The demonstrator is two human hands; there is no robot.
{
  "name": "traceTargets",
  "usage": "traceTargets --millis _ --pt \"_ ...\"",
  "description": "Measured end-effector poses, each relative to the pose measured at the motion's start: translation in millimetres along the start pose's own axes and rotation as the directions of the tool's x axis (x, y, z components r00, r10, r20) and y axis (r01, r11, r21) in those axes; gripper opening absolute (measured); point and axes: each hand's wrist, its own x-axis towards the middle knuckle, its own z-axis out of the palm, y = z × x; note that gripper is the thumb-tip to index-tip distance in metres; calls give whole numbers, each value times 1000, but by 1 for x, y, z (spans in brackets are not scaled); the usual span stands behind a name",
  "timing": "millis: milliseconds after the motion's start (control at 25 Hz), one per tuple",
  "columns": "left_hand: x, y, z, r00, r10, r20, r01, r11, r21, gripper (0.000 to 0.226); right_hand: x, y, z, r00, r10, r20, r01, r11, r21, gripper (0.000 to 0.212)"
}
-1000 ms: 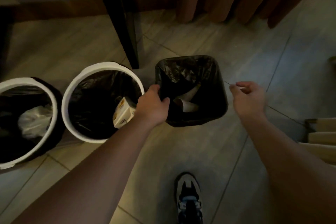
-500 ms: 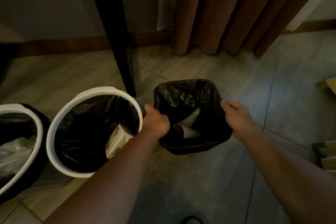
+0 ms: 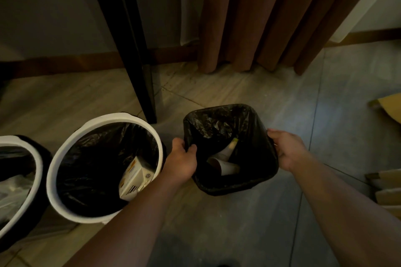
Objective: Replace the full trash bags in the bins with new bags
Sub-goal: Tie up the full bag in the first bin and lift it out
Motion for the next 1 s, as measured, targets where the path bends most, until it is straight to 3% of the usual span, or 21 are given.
traceTargets --millis 120,240,320,480,560,640,720,840,1000 --pt "-10 -15 14 998 -1 -56 -3 997 -76 45 7 4 -8 995 -71 -66 69 997 -34 20" --pt "-24 -33 25 996 -84 -2 81 967 -241 46 0 18 -18 983 -152 -104 125 964 -235 13" --pt "-33 -47 28 983 -164 80 182 909 -374 39 -10 34 -30 992 -101 -81 68 939 -336 35" --pt "-53 -74 35 957 -210 199 285 802 -526 24 -38 61 -63 989 72 130 -67 997 -40 31" --pt "-55 -78 37 957 -216 193 288 786 -547 32 -50 70 -86 974 86 207 -117 983 144 42" --pt "-56 -78 38 971 -213 111 239 810 -536 34 -61 79 -103 957 47 286 -128 954 272 52" --pt "-57 -76 41 982 -181 -46 146 898 -414 22 -72 86 -102 953 5 303 -101 949 300 51" --pt "-59 -78 45 958 -90 -271 48 986 -158 16 -82 87 -85 978 -95 185 41 961 274 29" --pt "-54 -80 54 931 -144 -335 91 982 -168 10 -87 85 -77 977 -202 66 180 952 247 18"
